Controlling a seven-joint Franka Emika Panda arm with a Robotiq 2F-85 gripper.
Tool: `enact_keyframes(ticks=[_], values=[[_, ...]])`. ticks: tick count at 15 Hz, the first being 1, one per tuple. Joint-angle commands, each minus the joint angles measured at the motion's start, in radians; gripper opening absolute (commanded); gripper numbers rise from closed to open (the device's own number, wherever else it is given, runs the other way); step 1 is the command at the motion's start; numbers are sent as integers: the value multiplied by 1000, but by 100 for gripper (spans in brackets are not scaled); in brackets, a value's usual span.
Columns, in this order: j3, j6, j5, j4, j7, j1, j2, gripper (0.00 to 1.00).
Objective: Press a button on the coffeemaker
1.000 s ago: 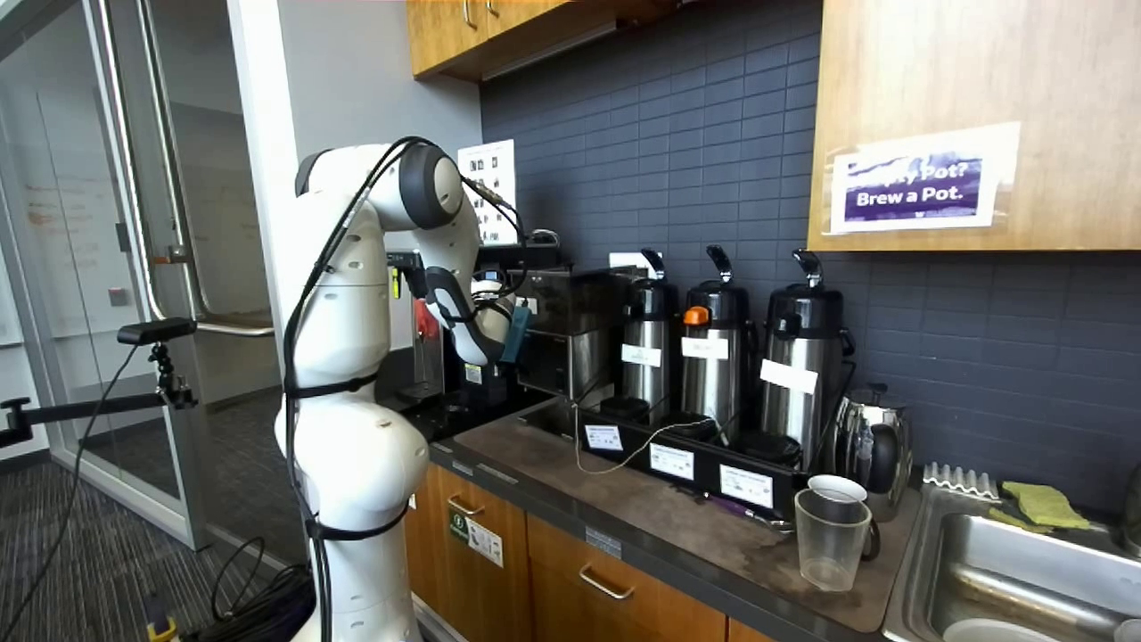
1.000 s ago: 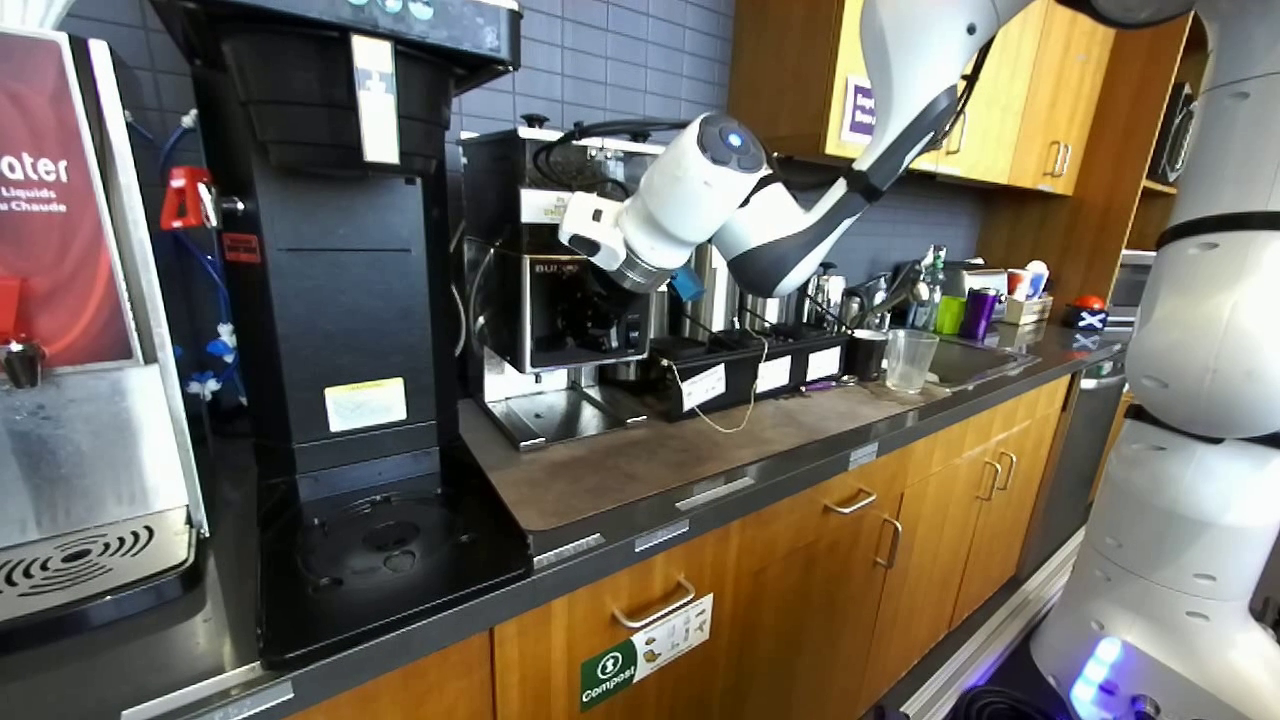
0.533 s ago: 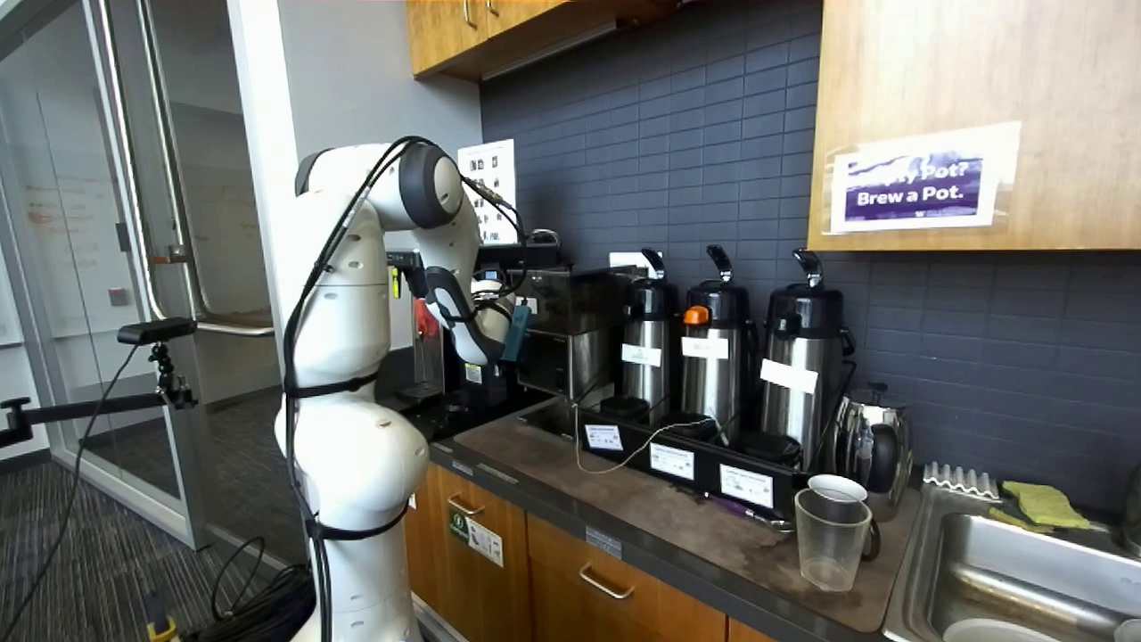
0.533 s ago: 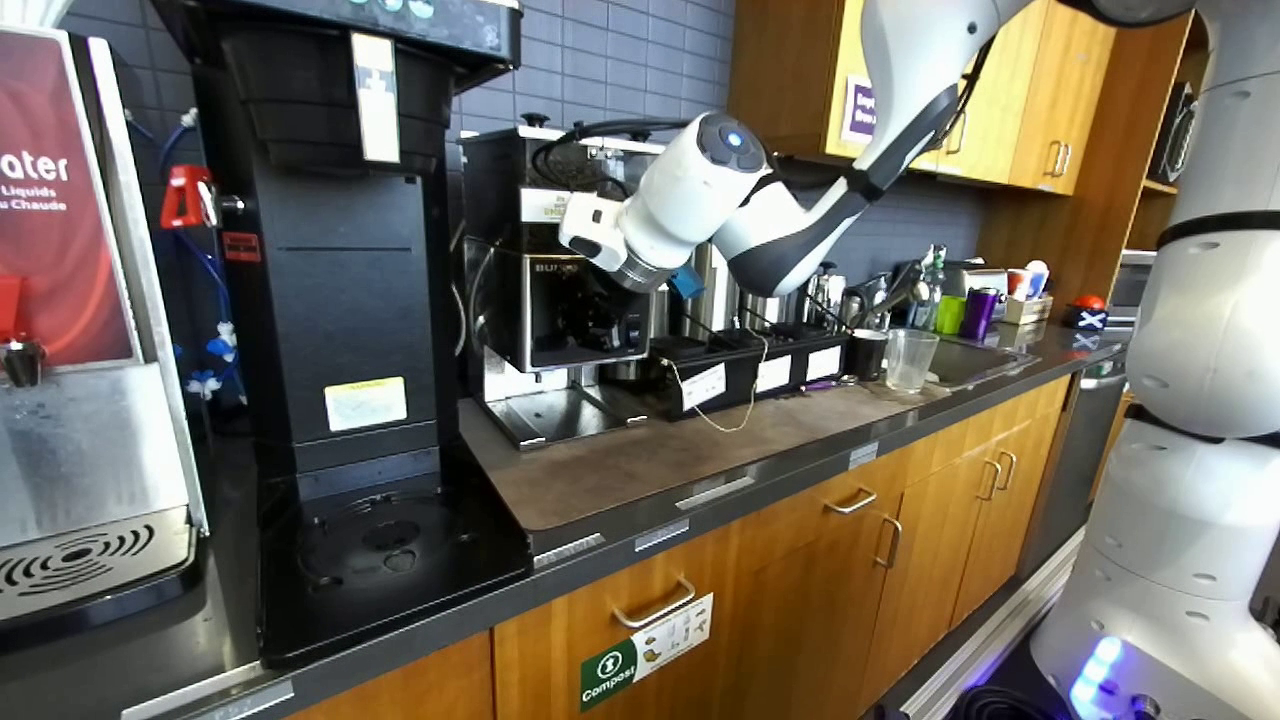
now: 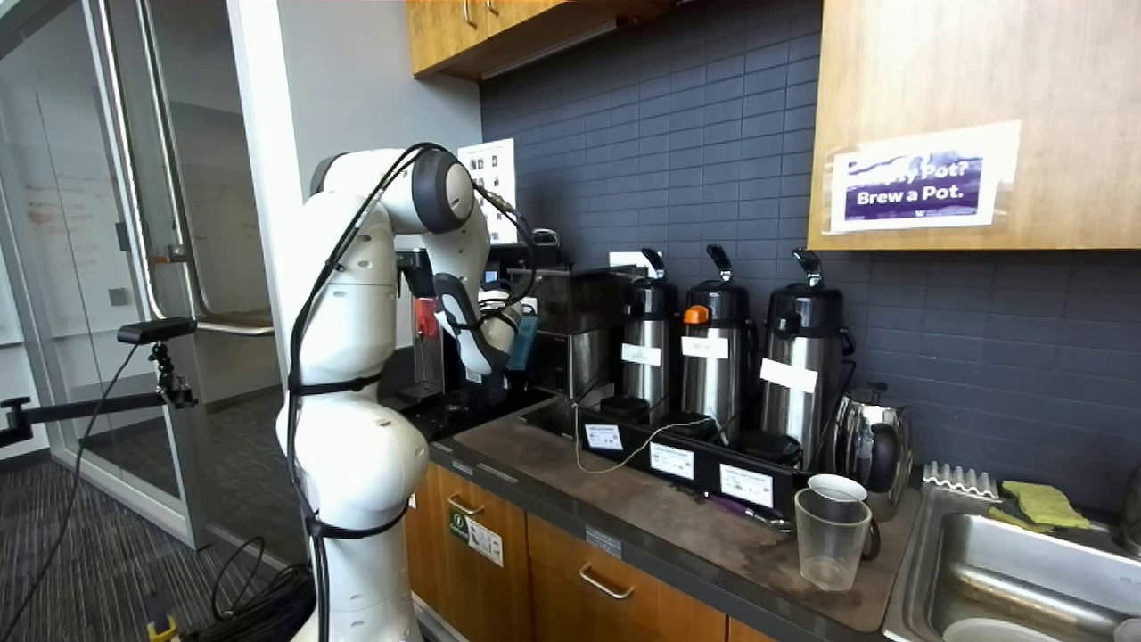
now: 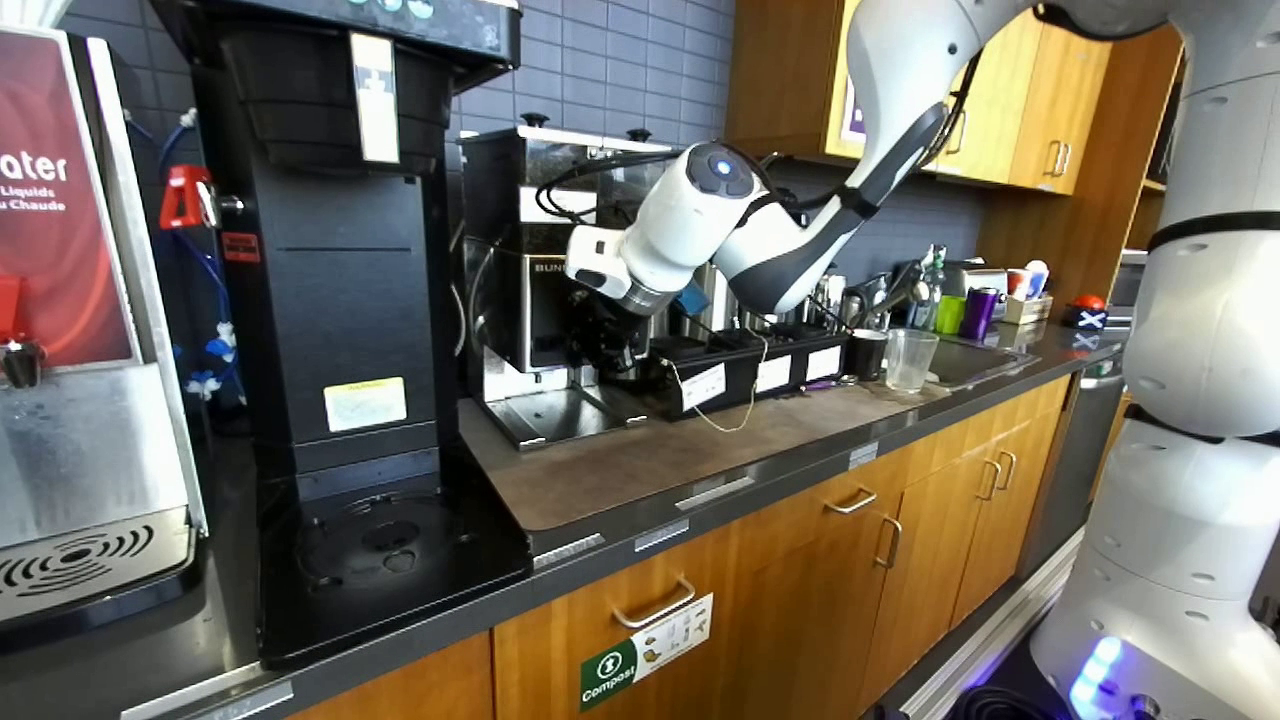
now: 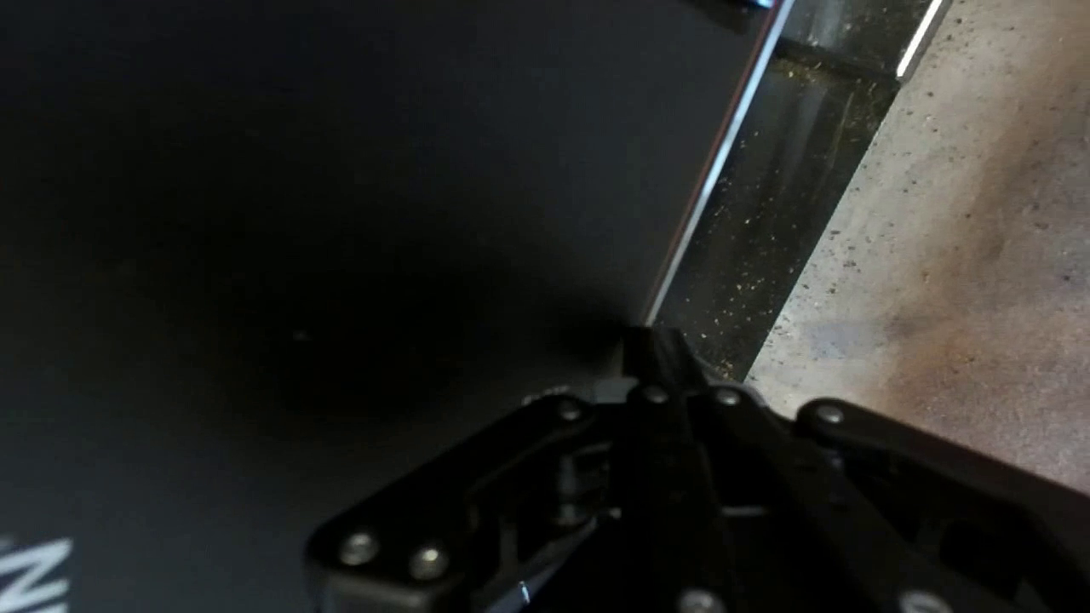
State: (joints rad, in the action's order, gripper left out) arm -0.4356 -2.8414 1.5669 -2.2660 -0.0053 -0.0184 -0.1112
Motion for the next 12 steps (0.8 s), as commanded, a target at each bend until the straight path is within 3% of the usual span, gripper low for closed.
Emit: enact_keyframes(ticks=[1, 2, 3, 7, 12], values=[[79, -38, -89, -4, -60, 78, -3, 0], [80, -35, -150, -16, -95, 92, 8, 0], [14, -28, -226, -34, -146, 44, 24, 0], [-55, 65, -541, -96, -322, 76, 110, 0], [-134, 259, -842, -169, -442, 139, 299, 0]])
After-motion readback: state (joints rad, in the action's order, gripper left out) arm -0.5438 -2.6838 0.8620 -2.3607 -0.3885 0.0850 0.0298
